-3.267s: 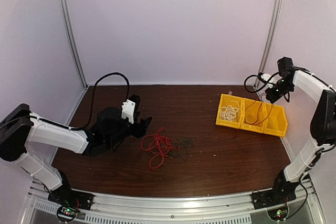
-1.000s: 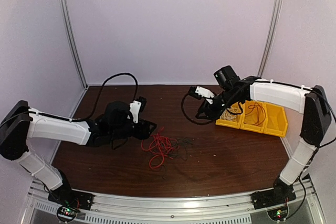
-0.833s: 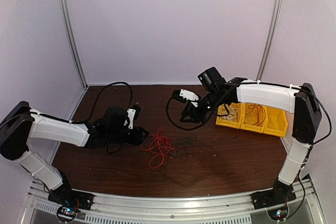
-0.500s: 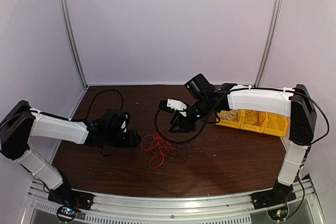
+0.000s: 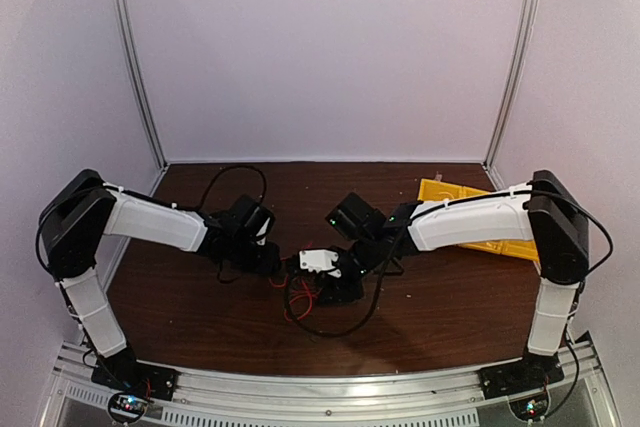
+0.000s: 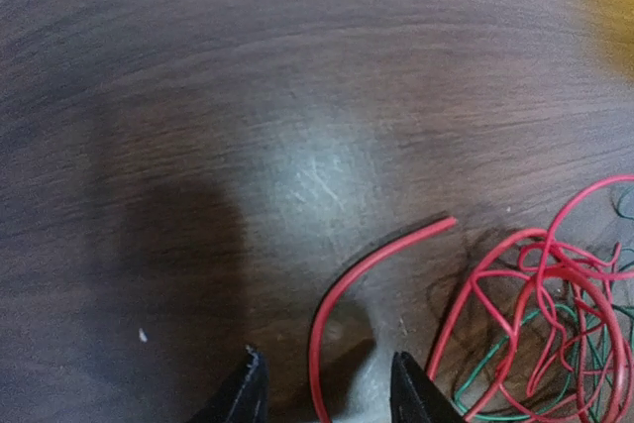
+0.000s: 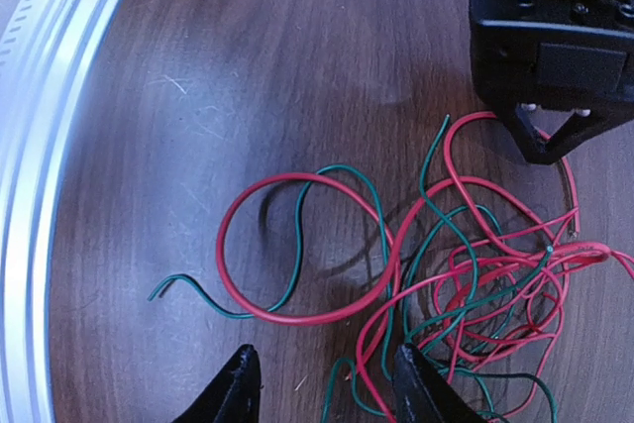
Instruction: Untangle the cables
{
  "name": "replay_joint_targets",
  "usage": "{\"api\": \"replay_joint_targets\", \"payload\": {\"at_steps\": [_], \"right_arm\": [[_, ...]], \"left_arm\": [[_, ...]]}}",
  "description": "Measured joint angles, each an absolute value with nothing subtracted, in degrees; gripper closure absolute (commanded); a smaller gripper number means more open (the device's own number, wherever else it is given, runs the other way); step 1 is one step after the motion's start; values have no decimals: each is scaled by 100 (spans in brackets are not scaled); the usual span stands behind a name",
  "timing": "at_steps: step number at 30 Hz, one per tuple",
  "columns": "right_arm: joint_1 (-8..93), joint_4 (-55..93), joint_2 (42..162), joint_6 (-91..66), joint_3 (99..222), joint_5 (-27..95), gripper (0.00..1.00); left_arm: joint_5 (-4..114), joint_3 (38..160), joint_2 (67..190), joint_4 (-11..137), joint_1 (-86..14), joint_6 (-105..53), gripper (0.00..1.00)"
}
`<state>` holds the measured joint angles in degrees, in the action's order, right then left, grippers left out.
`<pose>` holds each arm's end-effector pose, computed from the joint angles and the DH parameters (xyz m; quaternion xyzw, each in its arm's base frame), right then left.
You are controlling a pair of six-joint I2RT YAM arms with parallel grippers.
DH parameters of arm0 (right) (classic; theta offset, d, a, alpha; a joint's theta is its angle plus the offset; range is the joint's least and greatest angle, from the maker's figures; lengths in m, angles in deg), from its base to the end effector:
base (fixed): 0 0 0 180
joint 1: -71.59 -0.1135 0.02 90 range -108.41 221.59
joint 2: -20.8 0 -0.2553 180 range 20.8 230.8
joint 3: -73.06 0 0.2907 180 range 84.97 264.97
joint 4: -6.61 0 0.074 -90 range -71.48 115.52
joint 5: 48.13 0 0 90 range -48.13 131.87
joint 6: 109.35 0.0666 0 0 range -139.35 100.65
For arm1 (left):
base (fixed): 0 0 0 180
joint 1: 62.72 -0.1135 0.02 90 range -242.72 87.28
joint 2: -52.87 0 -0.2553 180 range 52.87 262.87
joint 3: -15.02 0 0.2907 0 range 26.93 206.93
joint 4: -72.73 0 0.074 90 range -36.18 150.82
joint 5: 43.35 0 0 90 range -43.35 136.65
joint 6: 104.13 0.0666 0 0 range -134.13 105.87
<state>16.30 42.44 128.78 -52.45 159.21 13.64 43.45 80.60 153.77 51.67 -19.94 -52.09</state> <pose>0.2244 0.3793 0.1361 -0.6980 0.6205 0.2818 0.2200 0.2838 -0.2576 0.0791 0.0322 0.9564 -0.1669 0.2376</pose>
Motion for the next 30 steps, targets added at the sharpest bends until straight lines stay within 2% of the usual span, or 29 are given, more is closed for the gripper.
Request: {"api": "replay_joint_targets", "payload": {"at_steps": [4, 6, 9, 13, 24, 30], "right_arm": [[1639, 3873, 13010, -5237, 15685, 1439, 57], [1652, 3687, 13010, -5232, 15464, 1511, 59], [1670, 3503, 13010, -5221, 15147, 1609, 62], [1672, 3403, 13027, -5186, 14988, 1719, 64], [1689, 3090, 13149, -4928, 14988, 1769, 67], [1936, 3130, 13149, -4780, 14990, 1633, 67]], "left_arm": [[4437, 8414, 15720, 5029, -2000, -5047, 60], [4450, 8515, 15801, 4981, -2002, -5012, 65], [4428, 8628, 15887, 4903, -2005, -4968, 82], [4391, 8932, 16136, 4809, -2005, -4798, 99], [3783, 9048, 16094, 4444, -1994, -4459, 100], [3178, 9022, 14870, 3923, -2005, -4293, 100]]}}
